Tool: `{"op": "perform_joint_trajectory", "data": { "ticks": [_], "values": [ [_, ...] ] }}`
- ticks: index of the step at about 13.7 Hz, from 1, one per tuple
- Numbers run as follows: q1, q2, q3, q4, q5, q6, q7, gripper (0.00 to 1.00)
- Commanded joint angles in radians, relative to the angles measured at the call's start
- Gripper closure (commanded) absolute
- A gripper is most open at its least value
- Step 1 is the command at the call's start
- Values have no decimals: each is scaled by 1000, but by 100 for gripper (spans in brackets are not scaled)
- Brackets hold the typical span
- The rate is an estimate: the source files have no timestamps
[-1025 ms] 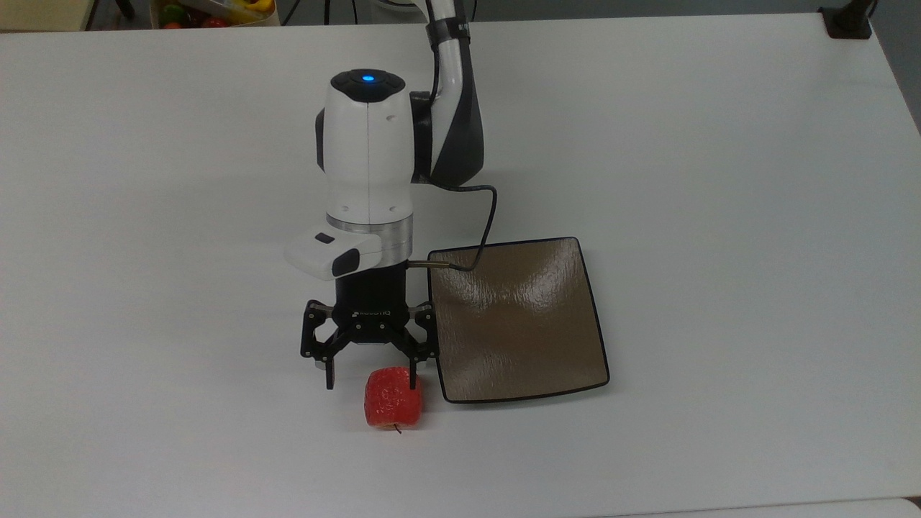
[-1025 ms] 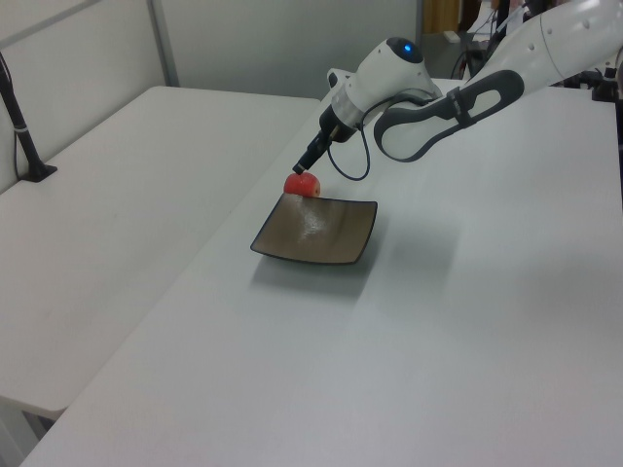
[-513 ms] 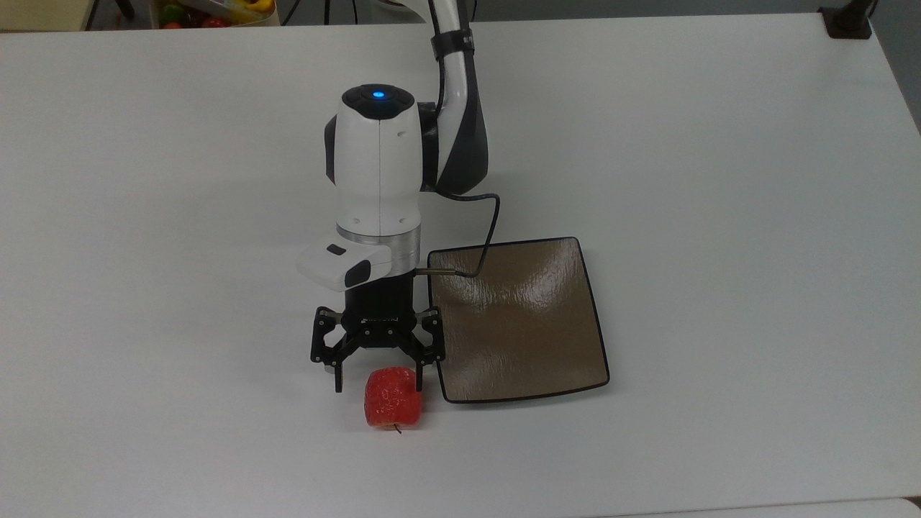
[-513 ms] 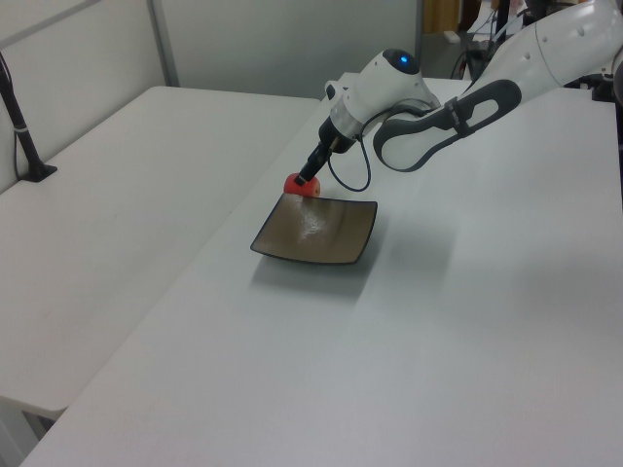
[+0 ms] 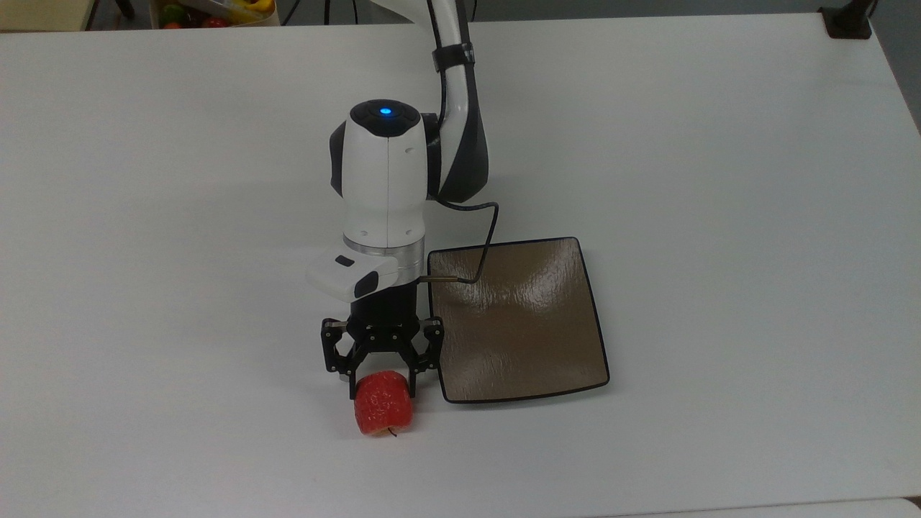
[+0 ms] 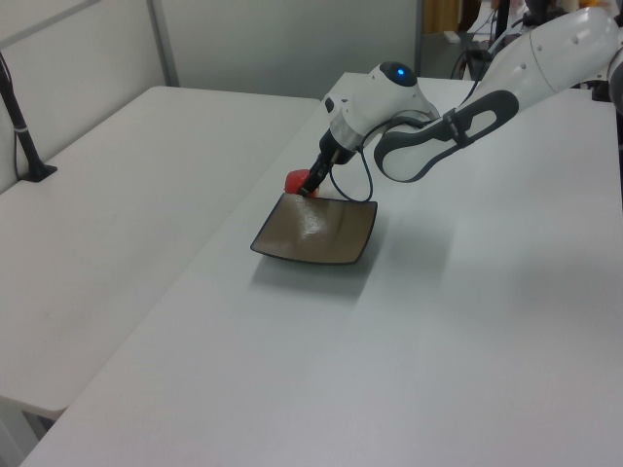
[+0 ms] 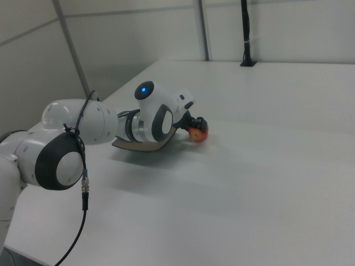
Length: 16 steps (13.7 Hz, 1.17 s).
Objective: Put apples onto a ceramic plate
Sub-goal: 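Lower the gripper around the red apple and close it, then lift the apple and carry it over the brown plate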
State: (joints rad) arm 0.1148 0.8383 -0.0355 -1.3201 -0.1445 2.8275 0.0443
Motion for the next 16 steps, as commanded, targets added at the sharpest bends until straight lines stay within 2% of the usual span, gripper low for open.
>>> {"op": "perform_joint_trajectory", "data": {
  "ticks": [1,6,12,16],
  "values": [
    [9,5,-9,5,-15,21,3,56],
    [3,-42,2,-13,-15,18,5,56],
    [8,-272,31,-204,0,6,37,56],
    [43,-329,31,-260,0,-17,63,55]
  ]
}}
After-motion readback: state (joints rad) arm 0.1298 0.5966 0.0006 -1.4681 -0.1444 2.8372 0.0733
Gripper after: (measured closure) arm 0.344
